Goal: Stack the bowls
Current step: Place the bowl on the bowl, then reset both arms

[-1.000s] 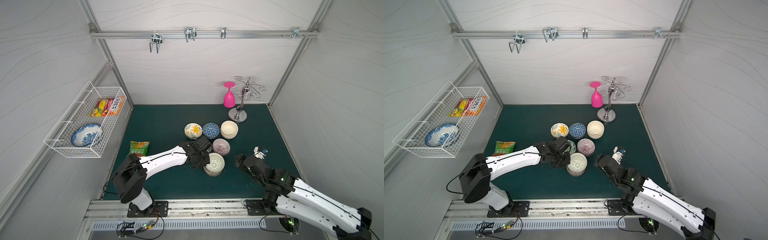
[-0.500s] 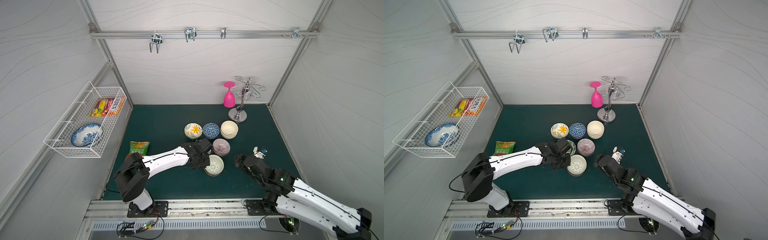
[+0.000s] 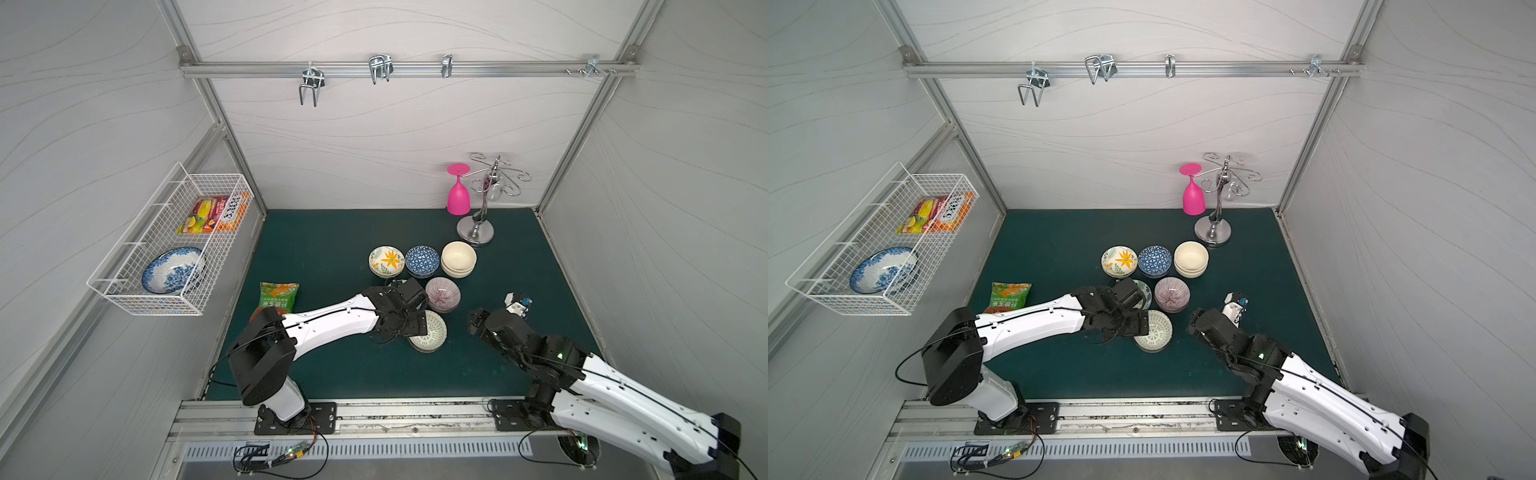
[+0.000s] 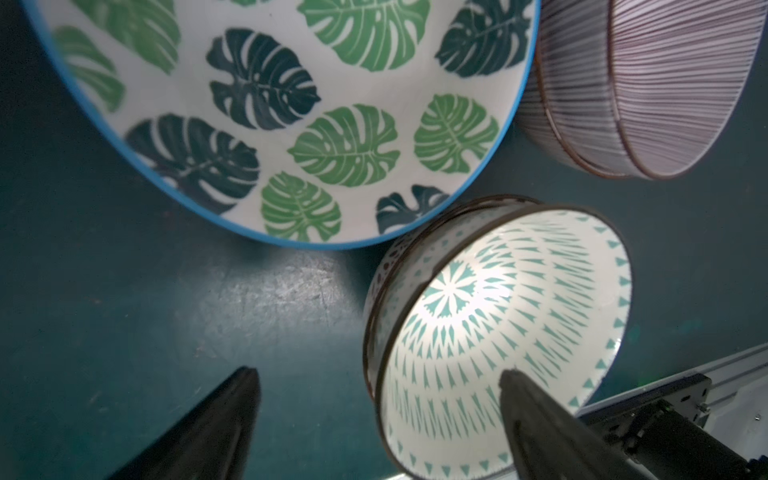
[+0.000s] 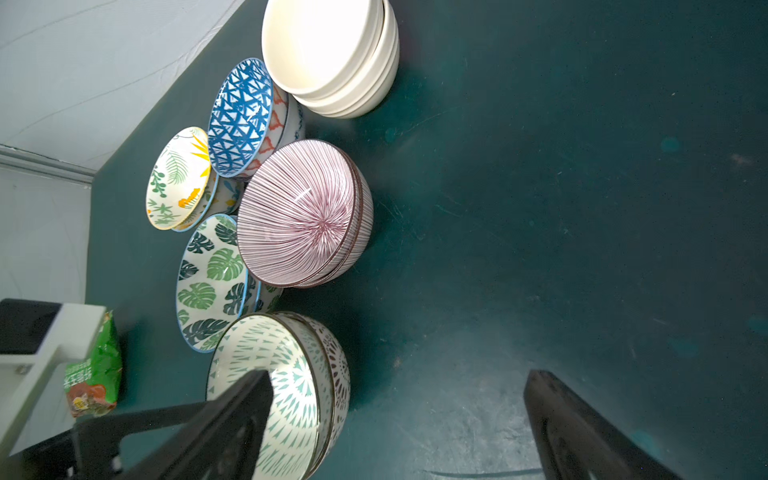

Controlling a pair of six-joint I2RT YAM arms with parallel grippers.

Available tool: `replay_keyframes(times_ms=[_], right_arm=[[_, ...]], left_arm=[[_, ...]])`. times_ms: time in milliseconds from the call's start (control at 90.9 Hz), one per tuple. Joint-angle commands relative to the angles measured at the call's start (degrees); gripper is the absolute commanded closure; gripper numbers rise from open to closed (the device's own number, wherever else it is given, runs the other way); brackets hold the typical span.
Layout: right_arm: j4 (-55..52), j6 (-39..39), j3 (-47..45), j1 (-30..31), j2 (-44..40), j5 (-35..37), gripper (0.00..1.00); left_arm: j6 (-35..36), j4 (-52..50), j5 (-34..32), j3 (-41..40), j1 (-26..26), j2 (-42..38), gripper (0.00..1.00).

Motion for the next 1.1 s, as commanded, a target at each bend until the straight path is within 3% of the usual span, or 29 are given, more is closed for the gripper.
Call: replay_keyframes(times_ms=[0, 143, 231, 330, 429, 594, 715, 814, 880, 979, 1089], right_arm=[[-3.2, -3.9, 4.9, -1.8, 2.2, 2.3, 0.01], [-0.9, -12.9, 7.3, -6.9, 4.4, 4.6, 0.01], [4.6, -20.0, 6.4, -14.6, 5.1, 1.4, 0.01], [11.1, -27.6, 4.9, -23.8, 5.4, -3.6, 0.01], [15.1, -34.2, 4.9, -28.8, 5.3, -2.8, 0.01], [24.0, -45.4, 2.5, -29.5, 5.0, 5.8, 0.01], [32.3, -52.0, -2.2, -30.2, 5.4, 11.2, 0.01], [37.5, -50.0, -6.7, -33.6, 6.6, 7.1, 0.01], [41.3, -50.8, -9.1, -34.4, 7.8, 8.3, 0.01], [45.3, -52.6, -11.8, -35.8, 8.2, 9.1, 0.01], [48.8, -56.2, -14.7, -38.5, 7.1, 5.2, 0.01]], left_arm=[[-1.9, -3.8, -5.9, 2.0, -0.2, -5.6, 0.0], [-1.8, -8.3, -15.8, 1.7, -0.5, -13.1, 0.0], [1.6, -13.6, -24.1, 3.8, -0.6, -16.4, 0.0], [13.6, -10.0, -32.3, 1.6, -0.5, -19.7, 0.0], [22.9, -3.6, -40.4, -3.6, 1.0, -22.1, 0.0], [34.0, 20.5, -31.9, -17.1, 13.1, -31.4, 0.0], [43.3, 36.1, -32.5, -24.3, 18.4, -34.9, 0.0], [47.6, 44.3, -27.9, -28.1, 25.8, -34.4, 0.0], [49.7, 48.9, -21.9, -30.8, 30.9, -33.6, 0.0], [51.0, 53.6, -19.8, -33.3, 36.6, -31.3, 0.0], [52.8, 57.1, -19.1, -35.6, 40.0, -28.6, 0.0]])
